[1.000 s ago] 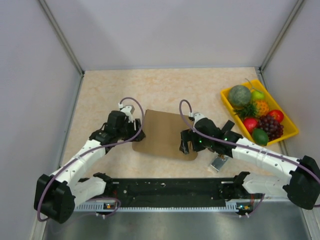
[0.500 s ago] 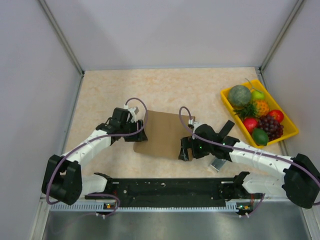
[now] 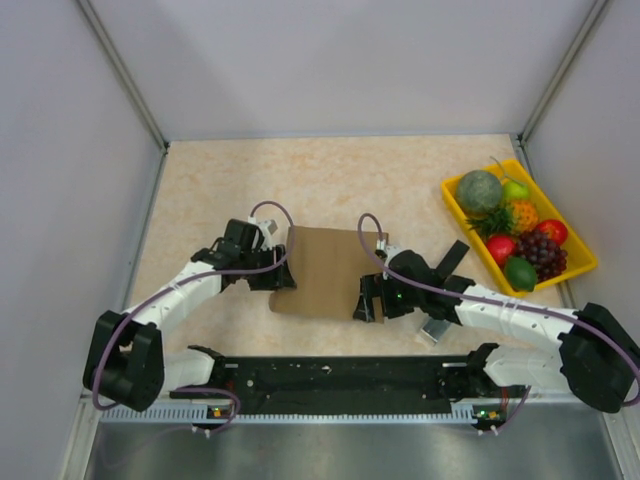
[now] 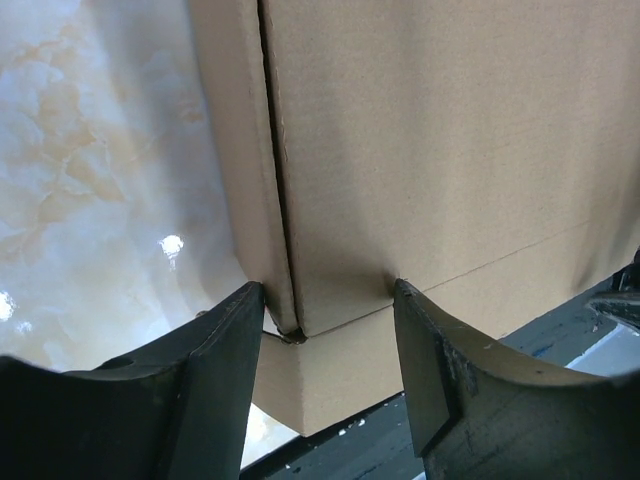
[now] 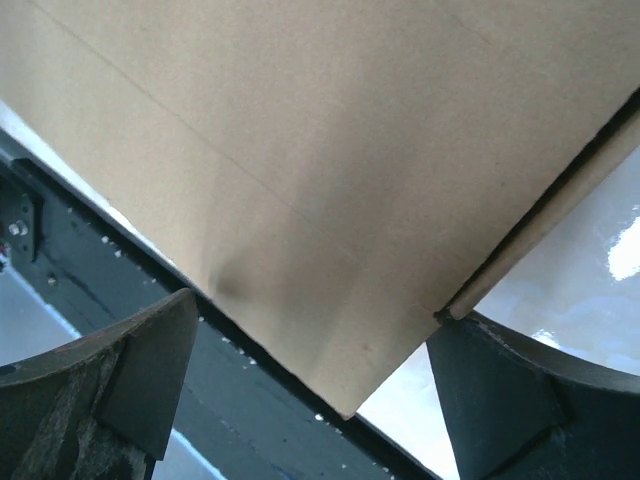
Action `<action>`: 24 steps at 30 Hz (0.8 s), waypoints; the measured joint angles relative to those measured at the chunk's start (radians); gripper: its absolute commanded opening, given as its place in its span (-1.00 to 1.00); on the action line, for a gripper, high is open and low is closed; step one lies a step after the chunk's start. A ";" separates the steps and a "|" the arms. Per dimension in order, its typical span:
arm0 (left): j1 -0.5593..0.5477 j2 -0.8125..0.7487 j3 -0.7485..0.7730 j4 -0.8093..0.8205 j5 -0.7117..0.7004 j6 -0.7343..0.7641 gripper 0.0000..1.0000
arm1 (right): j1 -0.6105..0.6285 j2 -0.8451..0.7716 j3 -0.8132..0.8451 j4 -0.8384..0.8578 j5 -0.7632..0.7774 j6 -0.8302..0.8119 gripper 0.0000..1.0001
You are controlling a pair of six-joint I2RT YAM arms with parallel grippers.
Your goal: Fold the paper box
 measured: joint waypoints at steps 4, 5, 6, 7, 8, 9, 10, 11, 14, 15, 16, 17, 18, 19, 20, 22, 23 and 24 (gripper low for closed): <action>0.000 -0.024 0.000 -0.030 -0.014 -0.023 0.22 | 0.000 0.014 0.007 -0.037 0.029 -0.026 0.79; 0.000 -0.035 0.000 -0.042 -0.024 -0.029 0.25 | 0.000 0.014 0.012 -0.053 0.038 -0.033 0.79; 0.000 -0.045 0.001 -0.056 -0.037 -0.037 0.25 | 0.000 0.014 0.019 -0.069 0.045 -0.037 0.79; 0.000 -0.054 0.003 -0.070 -0.047 -0.042 0.25 | 0.000 0.014 0.032 -0.096 0.054 -0.044 0.79; 0.000 -0.063 0.007 -0.086 -0.062 -0.047 0.23 | 0.000 0.014 0.045 -0.117 0.063 -0.052 0.79; 0.000 -0.071 0.010 -0.100 -0.071 -0.050 0.23 | 0.001 0.014 0.058 -0.132 0.071 -0.059 0.79; 0.000 -0.078 0.013 -0.109 -0.077 -0.053 0.23 | 0.001 0.014 0.068 -0.142 0.076 -0.064 0.79; 0.002 -0.084 0.016 -0.115 -0.080 -0.056 0.24 | 0.001 0.013 0.074 -0.148 0.079 -0.069 0.79; 0.006 -0.087 0.018 -0.121 -0.077 -0.062 0.24 | 0.001 0.013 0.089 -0.169 0.088 -0.082 0.79; 0.007 -0.086 0.018 -0.124 -0.073 -0.062 0.25 | 0.001 0.013 0.090 -0.169 0.091 -0.086 0.79; 0.009 -0.085 0.018 -0.127 -0.067 -0.061 0.25 | 0.001 0.014 0.090 -0.170 0.093 -0.089 0.79; 0.010 -0.082 0.018 -0.131 -0.061 -0.061 0.25 | 0.001 0.014 0.090 -0.171 0.095 -0.092 0.80; 0.011 -0.081 0.018 -0.133 -0.057 -0.061 0.25 | 0.001 0.016 0.090 -0.171 0.096 -0.095 0.79; 0.011 -0.078 0.018 -0.134 -0.051 -0.061 0.25 | 0.001 0.020 0.090 -0.170 0.095 -0.097 0.79; 0.012 -0.074 0.018 -0.134 -0.047 -0.061 0.25 | 0.001 0.024 0.090 -0.169 0.095 -0.098 0.79; 0.012 -0.067 0.018 -0.134 -0.034 -0.060 0.25 | 0.001 0.029 0.090 -0.169 0.090 -0.098 0.79; 0.012 -0.063 0.018 -0.134 -0.027 -0.060 0.25 | 0.001 0.031 0.090 -0.166 0.087 -0.098 0.79; 0.012 -0.058 0.018 -0.133 -0.019 -0.060 0.25 | 0.001 0.031 0.090 -0.166 0.084 -0.097 0.79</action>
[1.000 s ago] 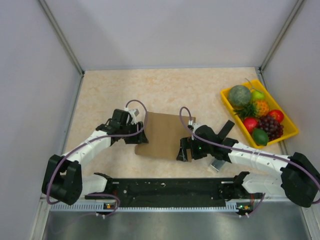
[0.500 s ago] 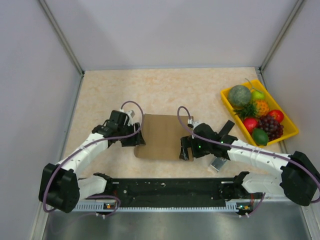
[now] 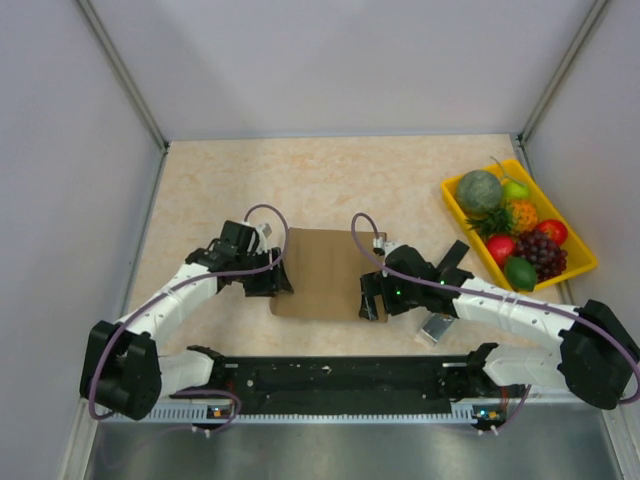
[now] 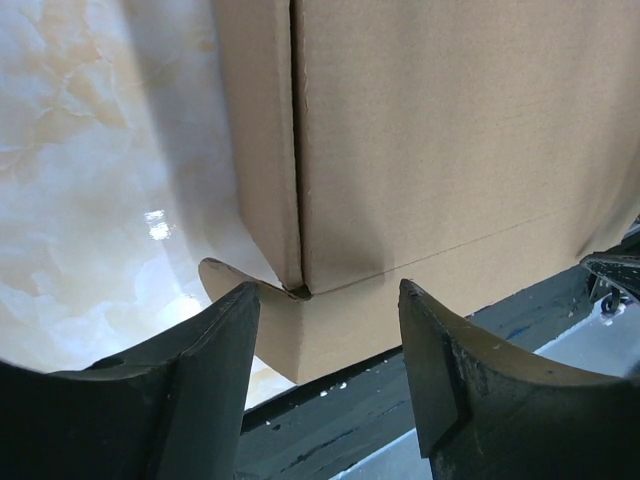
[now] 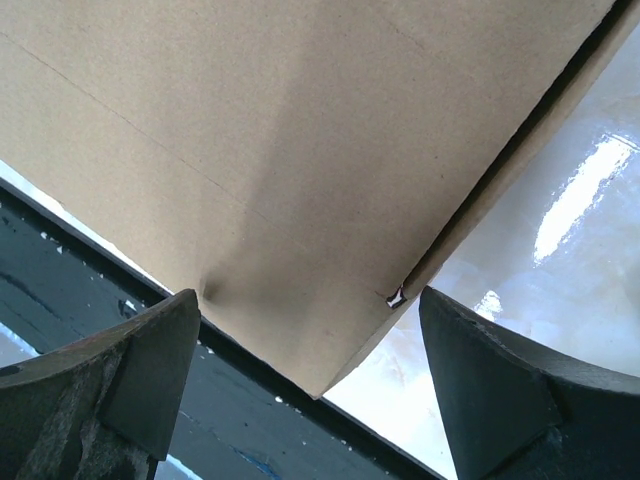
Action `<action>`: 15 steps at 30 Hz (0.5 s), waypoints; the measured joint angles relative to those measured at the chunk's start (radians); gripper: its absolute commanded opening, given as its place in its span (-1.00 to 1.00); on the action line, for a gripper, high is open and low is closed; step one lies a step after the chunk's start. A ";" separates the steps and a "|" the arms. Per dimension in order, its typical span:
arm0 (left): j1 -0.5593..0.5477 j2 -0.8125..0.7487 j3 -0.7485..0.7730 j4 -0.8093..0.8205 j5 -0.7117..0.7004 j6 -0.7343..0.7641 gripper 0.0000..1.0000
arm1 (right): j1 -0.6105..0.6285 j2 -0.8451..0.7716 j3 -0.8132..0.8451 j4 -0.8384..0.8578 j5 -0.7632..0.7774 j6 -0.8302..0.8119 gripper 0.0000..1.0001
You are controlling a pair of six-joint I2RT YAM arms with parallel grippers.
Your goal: Fold the paper box
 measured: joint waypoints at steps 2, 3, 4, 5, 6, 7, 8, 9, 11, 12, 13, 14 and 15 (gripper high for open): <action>0.000 0.009 0.000 0.000 0.018 -0.001 0.25 | 0.000 0.000 0.000 0.000 -0.003 0.000 0.79; 0.000 0.011 0.000 0.001 0.026 -0.002 0.25 | 0.000 0.000 0.000 0.000 -0.005 0.001 0.79; 0.000 0.011 0.000 0.002 0.031 -0.002 0.25 | 0.000 0.000 0.000 0.000 -0.005 0.001 0.79; 0.000 0.013 0.000 0.004 0.040 -0.002 0.25 | 0.000 0.000 0.000 0.001 -0.006 0.001 0.79; 0.000 0.016 0.000 0.005 0.045 -0.002 0.24 | 0.000 0.000 0.000 0.001 -0.007 0.001 0.79; 0.000 0.021 0.000 0.005 0.053 -0.003 0.24 | 0.000 0.001 0.000 0.002 -0.008 0.001 0.79; 0.000 0.027 0.000 0.006 0.062 -0.006 0.24 | 0.000 0.003 0.000 0.004 -0.010 0.001 0.79; 0.001 0.029 0.000 0.006 0.069 -0.007 0.24 | 0.000 0.005 0.000 0.006 -0.010 0.001 0.79; 0.001 0.033 -0.001 0.006 0.092 -0.010 0.23 | 0.000 0.013 0.000 0.009 -0.012 0.002 0.79; 0.001 0.035 -0.002 0.006 0.104 -0.011 0.21 | 0.000 0.016 0.000 0.009 -0.012 0.002 0.79; 0.001 0.036 -0.002 0.005 0.118 -0.013 0.21 | 0.000 0.019 0.000 0.008 -0.012 0.002 0.79; 0.002 0.039 -0.002 0.003 0.129 -0.014 0.20 | 0.000 0.023 0.000 0.008 -0.012 0.002 0.79; 0.002 0.041 -0.002 0.002 0.138 -0.014 0.19 | 0.000 0.026 0.000 0.008 -0.012 0.001 0.79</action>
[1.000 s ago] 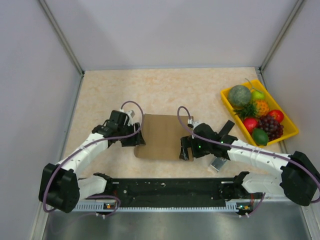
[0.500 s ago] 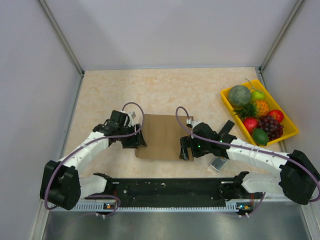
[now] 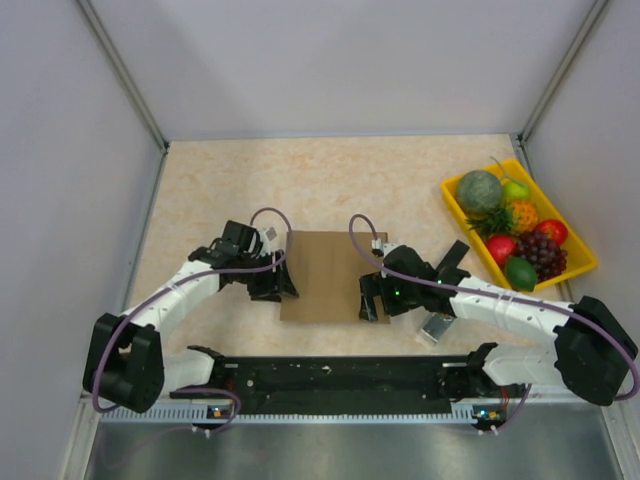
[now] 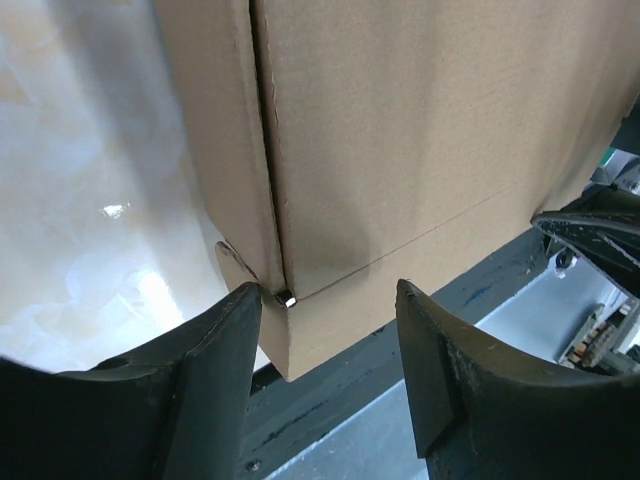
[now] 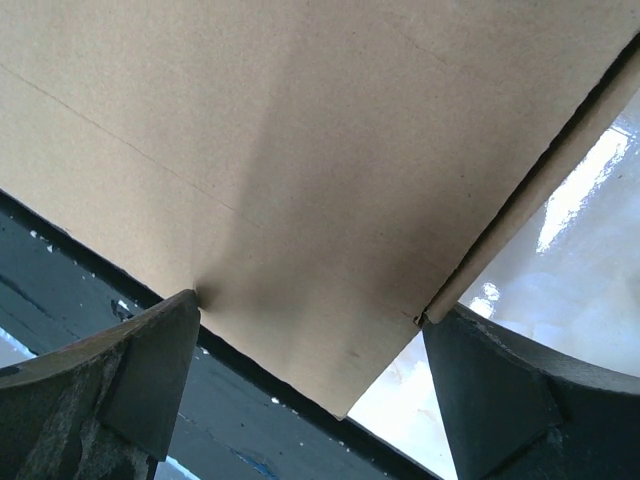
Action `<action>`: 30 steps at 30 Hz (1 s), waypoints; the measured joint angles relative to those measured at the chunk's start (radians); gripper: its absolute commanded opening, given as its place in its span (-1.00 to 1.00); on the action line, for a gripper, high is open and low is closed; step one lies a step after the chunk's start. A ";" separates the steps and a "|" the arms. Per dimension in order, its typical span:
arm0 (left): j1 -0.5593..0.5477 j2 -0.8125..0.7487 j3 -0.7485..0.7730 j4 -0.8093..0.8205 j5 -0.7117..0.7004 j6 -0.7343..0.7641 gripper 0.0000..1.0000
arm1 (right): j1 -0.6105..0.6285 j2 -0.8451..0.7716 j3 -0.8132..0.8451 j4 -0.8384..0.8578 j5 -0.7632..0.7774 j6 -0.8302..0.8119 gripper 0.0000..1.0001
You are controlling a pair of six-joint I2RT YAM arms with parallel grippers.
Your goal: Fold the paper box
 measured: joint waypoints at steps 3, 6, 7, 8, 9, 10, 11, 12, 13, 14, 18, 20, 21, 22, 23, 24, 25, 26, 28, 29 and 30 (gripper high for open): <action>0.005 0.008 0.000 -0.020 0.023 0.000 0.19 | 0.000 0.002 0.000 0.000 0.001 0.000 0.79; 0.005 0.008 0.000 -0.039 0.041 0.000 0.19 | 0.000 0.009 0.000 0.000 0.003 -0.001 0.79; 0.005 0.008 0.000 -0.044 0.048 0.001 0.18 | 0.000 0.013 0.000 0.000 0.002 -0.001 0.79; 0.005 0.009 0.000 -0.049 0.056 0.002 0.18 | 0.000 0.018 0.000 0.000 0.002 -0.001 0.79; 0.005 0.012 0.000 -0.055 0.065 0.001 0.16 | 0.000 0.020 0.000 0.000 0.001 -0.001 0.79; 0.005 0.016 0.000 -0.059 0.072 0.001 0.15 | 0.000 0.023 0.000 0.000 0.000 -0.001 0.79; 0.006 0.021 0.000 -0.063 0.084 0.001 0.15 | 0.000 0.024 0.000 -0.001 0.000 -0.001 0.79; 0.006 0.027 0.000 -0.068 0.095 0.001 0.15 | 0.000 0.024 0.000 -0.001 0.000 -0.002 0.79; 0.008 0.034 0.000 -0.072 0.105 0.000 0.15 | 0.000 0.024 0.000 -0.002 0.002 -0.003 0.79; 0.010 0.039 0.000 -0.077 0.116 -0.001 0.15 | 0.000 0.024 0.000 -0.002 0.003 -0.005 0.79; 0.018 0.041 -0.014 -0.052 0.152 -0.043 0.15 | 0.000 0.024 0.000 -0.010 0.014 -0.008 0.79; 0.019 0.041 -0.031 -0.029 0.159 -0.069 0.15 | -0.001 0.024 0.000 -0.013 0.020 -0.008 0.80; 0.019 0.040 -0.039 -0.020 0.160 -0.077 0.15 | -0.001 0.025 0.000 -0.014 0.024 -0.008 0.80; 0.019 0.038 -0.045 -0.019 0.158 -0.082 0.16 | -0.001 0.026 0.000 -0.015 0.026 -0.008 0.79; 0.018 0.035 -0.046 -0.022 0.156 -0.082 0.16 | -0.001 0.027 0.000 -0.014 0.027 -0.008 0.80; 0.017 0.029 -0.046 -0.027 0.145 -0.080 0.16 | -0.001 0.027 0.000 -0.014 0.029 -0.007 0.80; 0.017 0.022 -0.045 -0.029 0.129 -0.077 0.17 | -0.001 0.027 0.000 -0.011 0.030 -0.006 0.80; 0.016 0.012 -0.045 -0.033 0.111 -0.073 0.16 | 0.000 0.027 0.000 -0.006 0.030 -0.005 0.80; 0.014 -0.018 -0.045 -0.036 0.071 -0.070 0.16 | -0.001 0.027 0.000 0.005 0.031 -0.004 0.80; 0.013 -0.038 -0.045 -0.034 0.047 -0.068 0.16 | -0.002 0.028 0.000 0.009 0.031 -0.003 0.80; 0.013 -0.051 -0.045 -0.031 0.034 -0.068 0.16 | -0.005 0.029 0.000 0.015 0.031 -0.003 0.80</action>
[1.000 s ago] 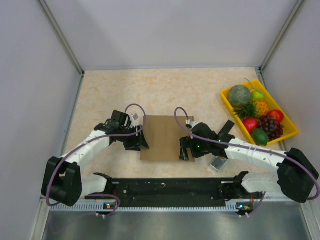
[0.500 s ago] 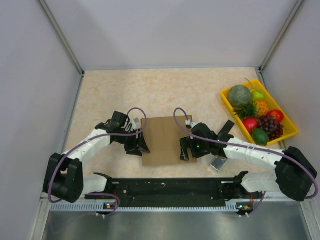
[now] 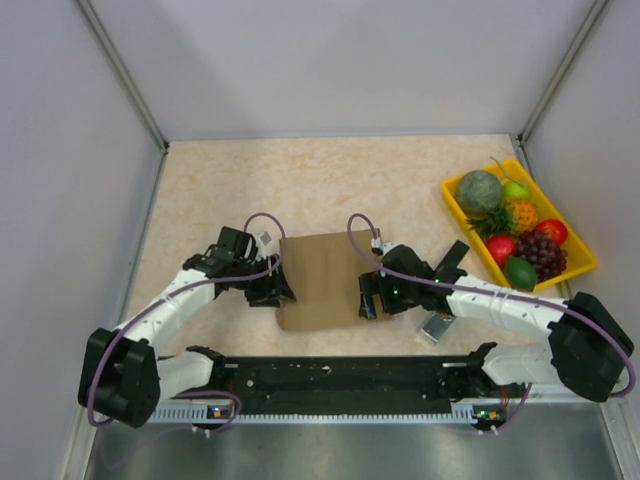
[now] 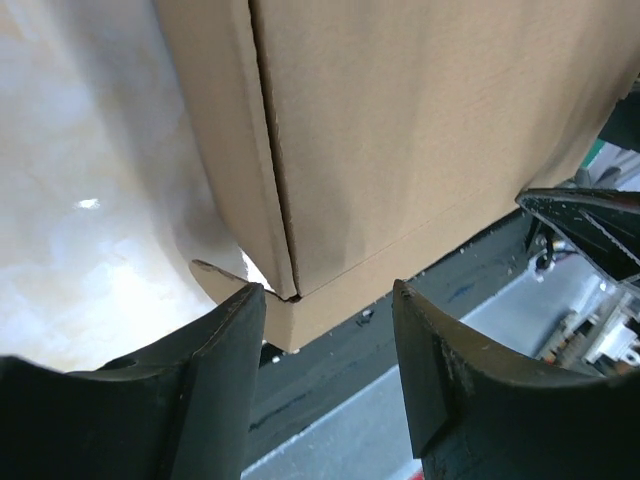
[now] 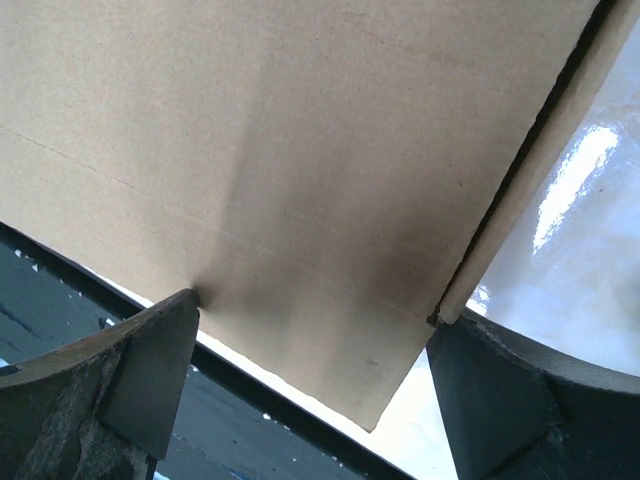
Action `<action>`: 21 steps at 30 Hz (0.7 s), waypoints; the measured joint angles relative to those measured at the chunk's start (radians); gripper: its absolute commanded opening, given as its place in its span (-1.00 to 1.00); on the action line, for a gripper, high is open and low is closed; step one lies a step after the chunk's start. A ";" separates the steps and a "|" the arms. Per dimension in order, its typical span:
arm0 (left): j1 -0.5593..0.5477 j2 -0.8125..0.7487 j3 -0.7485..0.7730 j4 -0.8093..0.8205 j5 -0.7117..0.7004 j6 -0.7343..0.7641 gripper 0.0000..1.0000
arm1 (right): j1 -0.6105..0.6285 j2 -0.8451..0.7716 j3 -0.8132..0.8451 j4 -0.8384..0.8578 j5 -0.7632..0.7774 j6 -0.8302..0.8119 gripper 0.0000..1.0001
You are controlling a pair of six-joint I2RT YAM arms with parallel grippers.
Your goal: Fold the paper box
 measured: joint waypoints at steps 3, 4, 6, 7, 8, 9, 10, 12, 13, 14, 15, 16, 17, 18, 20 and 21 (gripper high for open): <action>-0.003 -0.046 -0.004 0.020 -0.048 0.010 0.19 | -0.009 0.005 0.000 0.013 -0.005 -0.001 0.81; -0.004 -0.059 -0.008 0.027 -0.060 0.013 0.21 | -0.013 0.008 0.001 0.016 -0.008 -0.001 0.81; -0.004 -0.076 -0.017 0.036 -0.079 0.017 0.25 | -0.019 0.016 0.007 0.019 -0.014 -0.002 0.81; -0.005 -0.081 -0.022 0.041 -0.089 0.019 0.26 | -0.021 0.023 0.013 0.020 -0.017 -0.004 0.81; -0.006 -0.085 -0.025 0.045 -0.099 0.021 0.27 | -0.023 0.030 0.017 0.022 -0.018 -0.005 0.81; -0.007 -0.087 -0.026 0.052 -0.110 0.021 0.27 | -0.024 0.036 0.021 0.023 -0.021 -0.006 0.81; -0.008 -0.087 -0.027 0.058 -0.113 0.021 0.27 | -0.027 0.044 0.028 0.023 -0.023 -0.010 0.81; -0.008 -0.078 -0.027 0.079 -0.107 0.021 0.27 | -0.031 0.060 0.042 0.022 -0.028 -0.013 0.81; -0.008 -0.063 -0.027 0.093 -0.089 0.018 0.27 | -0.033 0.068 0.051 0.019 -0.031 -0.014 0.81; -0.008 -0.043 -0.027 0.103 -0.077 0.018 0.27 | -0.034 0.073 0.056 0.019 -0.031 -0.016 0.81; -0.008 -0.019 -0.027 0.109 -0.064 0.018 0.26 | -0.036 0.079 0.064 0.014 -0.031 -0.017 0.81; -0.006 0.005 -0.027 0.109 -0.053 0.018 0.26 | -0.038 0.083 0.070 0.006 -0.032 -0.018 0.82; -0.006 0.023 -0.027 0.108 -0.046 0.019 0.26 | -0.040 0.084 0.074 0.003 -0.034 -0.020 0.84; -0.006 0.043 -0.026 0.101 -0.033 0.021 0.27 | -0.041 0.084 0.078 -0.002 -0.034 -0.021 0.89; -0.006 0.054 -0.022 0.082 -0.027 0.025 0.29 | -0.042 0.084 0.092 -0.018 -0.034 -0.029 0.93; -0.007 0.054 -0.016 0.066 -0.025 0.028 0.29 | -0.042 0.084 0.100 -0.026 -0.033 -0.033 0.93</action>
